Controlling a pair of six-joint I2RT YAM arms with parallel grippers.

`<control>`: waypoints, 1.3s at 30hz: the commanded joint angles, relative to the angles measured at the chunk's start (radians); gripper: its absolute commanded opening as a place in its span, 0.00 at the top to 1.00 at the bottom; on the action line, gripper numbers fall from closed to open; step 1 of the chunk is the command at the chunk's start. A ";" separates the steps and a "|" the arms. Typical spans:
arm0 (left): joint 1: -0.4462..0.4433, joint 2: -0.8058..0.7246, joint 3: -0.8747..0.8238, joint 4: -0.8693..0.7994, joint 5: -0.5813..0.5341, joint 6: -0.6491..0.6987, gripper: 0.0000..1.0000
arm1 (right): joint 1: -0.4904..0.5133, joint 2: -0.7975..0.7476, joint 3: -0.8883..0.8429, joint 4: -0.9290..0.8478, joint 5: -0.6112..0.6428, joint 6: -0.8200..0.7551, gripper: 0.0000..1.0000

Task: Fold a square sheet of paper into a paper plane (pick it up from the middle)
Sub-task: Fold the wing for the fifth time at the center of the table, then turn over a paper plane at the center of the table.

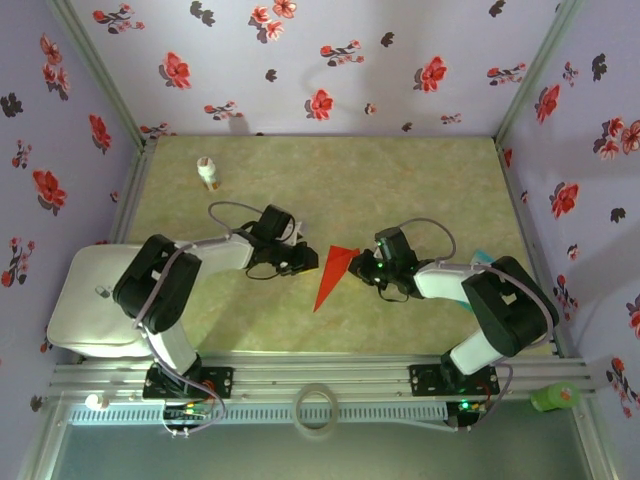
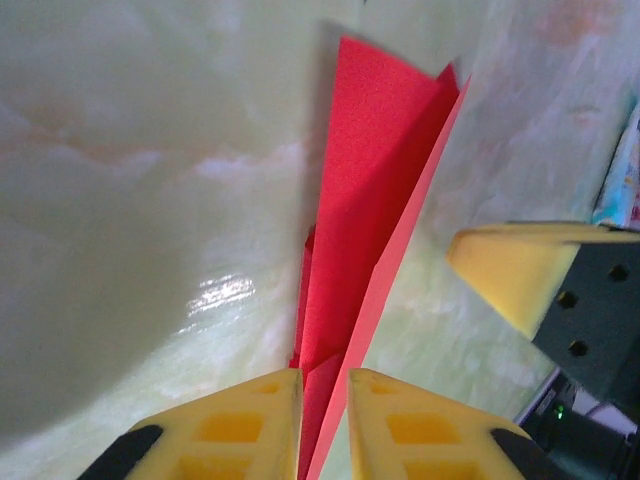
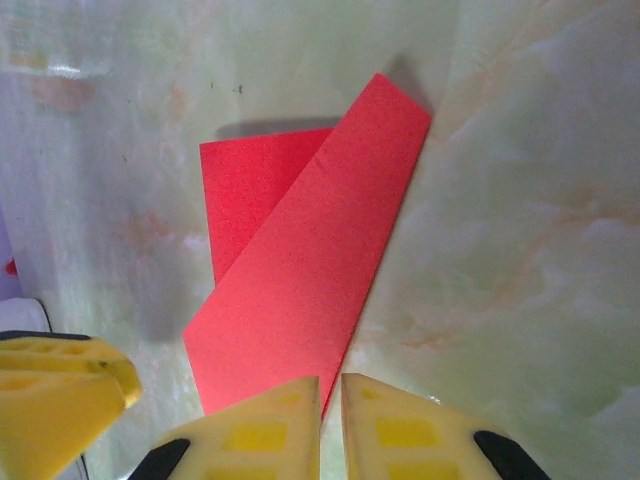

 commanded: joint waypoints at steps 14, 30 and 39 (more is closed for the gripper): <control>-0.002 0.116 0.097 -0.184 0.142 0.223 0.81 | 0.005 0.005 0.040 -0.046 0.027 -0.005 0.86; -0.025 0.173 0.126 -0.190 0.170 0.251 0.80 | 0.005 0.022 0.041 -0.056 0.030 -0.008 0.86; -0.038 0.185 0.126 -0.146 0.181 0.223 0.78 | 0.007 0.047 0.041 -0.044 0.019 -0.001 0.86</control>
